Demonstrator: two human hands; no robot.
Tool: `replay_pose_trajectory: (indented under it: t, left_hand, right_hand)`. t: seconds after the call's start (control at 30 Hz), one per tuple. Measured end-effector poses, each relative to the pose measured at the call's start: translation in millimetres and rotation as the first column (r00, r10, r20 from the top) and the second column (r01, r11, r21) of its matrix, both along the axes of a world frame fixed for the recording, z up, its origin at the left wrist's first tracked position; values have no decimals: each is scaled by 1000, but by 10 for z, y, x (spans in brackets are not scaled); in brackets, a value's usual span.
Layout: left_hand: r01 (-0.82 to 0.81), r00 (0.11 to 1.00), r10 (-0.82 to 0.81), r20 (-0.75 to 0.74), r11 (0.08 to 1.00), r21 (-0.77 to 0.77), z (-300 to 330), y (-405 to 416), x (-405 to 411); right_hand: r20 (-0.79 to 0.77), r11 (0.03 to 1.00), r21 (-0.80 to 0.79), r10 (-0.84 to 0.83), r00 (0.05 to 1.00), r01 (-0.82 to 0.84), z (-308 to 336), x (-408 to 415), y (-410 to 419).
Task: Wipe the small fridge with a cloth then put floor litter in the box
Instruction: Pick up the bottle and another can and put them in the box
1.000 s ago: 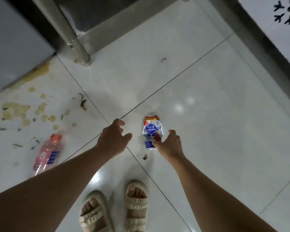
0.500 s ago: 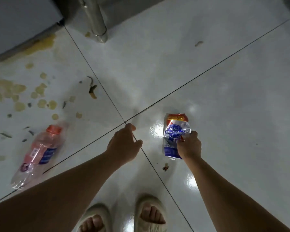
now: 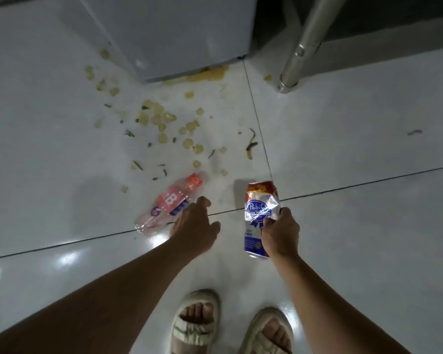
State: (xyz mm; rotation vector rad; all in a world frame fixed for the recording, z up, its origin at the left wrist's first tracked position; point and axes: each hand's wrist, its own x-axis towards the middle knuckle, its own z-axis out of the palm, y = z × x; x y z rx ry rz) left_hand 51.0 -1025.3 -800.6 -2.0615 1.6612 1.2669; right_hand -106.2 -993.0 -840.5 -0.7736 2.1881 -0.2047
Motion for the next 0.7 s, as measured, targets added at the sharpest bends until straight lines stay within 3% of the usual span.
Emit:
replay_pose_trajectory:
  t: [0.2,0.37,0.57,0.7]
  left_hand:
    - [-100,986,109,126,992,-75,-391,13,639]
    - [-167,960,206,190,965,-202,-867,64,928]
    - [-138,955,190,227,965,-224,-1281,6,919]
    - [-166,950,212,231,965,-204,-1171,-25,841]
  right_hand:
    - [65,997,-42,73,995,-70,-216,638,-133]
    - [19,990,-70,125,992,-123,-511,819,-188]
    - [-38,978,-125,161,986,-164,-694,800,-213]
    - [-27,983,-121,137,990,-140,-571,671,-244]
